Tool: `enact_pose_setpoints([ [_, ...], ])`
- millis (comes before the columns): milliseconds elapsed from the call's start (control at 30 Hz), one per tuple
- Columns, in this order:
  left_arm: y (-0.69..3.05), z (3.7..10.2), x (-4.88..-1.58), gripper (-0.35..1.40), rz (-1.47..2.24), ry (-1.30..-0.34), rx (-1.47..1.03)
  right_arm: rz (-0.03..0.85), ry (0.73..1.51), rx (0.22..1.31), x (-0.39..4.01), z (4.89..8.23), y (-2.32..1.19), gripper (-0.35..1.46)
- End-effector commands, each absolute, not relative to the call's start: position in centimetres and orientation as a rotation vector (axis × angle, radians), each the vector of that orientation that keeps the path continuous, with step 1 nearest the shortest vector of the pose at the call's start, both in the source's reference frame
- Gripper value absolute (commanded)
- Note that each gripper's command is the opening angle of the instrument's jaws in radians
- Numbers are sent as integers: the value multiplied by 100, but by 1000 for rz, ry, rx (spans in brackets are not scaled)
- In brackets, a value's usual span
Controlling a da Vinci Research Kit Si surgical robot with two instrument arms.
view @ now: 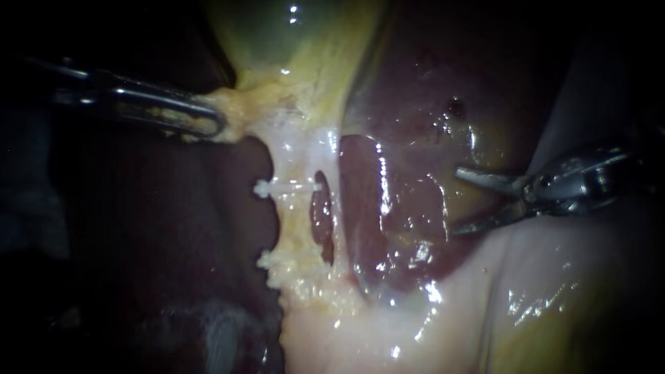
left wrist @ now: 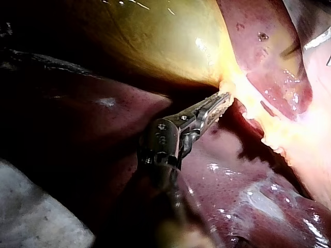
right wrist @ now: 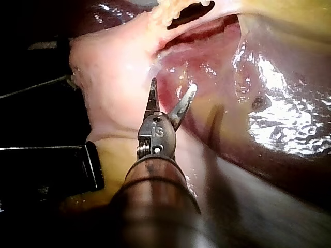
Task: Go to the cutting position left tube
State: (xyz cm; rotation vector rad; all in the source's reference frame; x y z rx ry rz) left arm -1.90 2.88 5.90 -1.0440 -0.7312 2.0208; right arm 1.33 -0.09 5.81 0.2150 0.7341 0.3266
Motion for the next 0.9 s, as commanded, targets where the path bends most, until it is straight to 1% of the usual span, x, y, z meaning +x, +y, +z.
enact_pose_setpoints([
  [33, 288, 588, -190, -35, 2021, -729, -1048, 326, 735, 218, 134, 581, -9, 145],
  [267, 285, 590, -193, -35, 2026, -721, -1050, 313, 756, 263, 147, 579, -12, 145],
  [333, 284, 590, -193, -35, 2025, -721, -1050, 295, 780, 312, 156, 578, -14, 145],
  [500, 284, 590, -195, -35, 2025, -719, -1050, 258, 816, 360, 184, 578, -20, 145],
  [600, 283, 590, -196, -35, 2025, -718, -1050, 271, 836, 395, 202, 582, -24, 145],
  [633, 283, 590, -196, -35, 2025, -718, -1049, 273, 854, 401, 209, 583, -25, 145],
  [900, 282, 590, -198, -35, 2024, -716, -1049, 283, 874, 509, 255, 606, -38, 145],
])
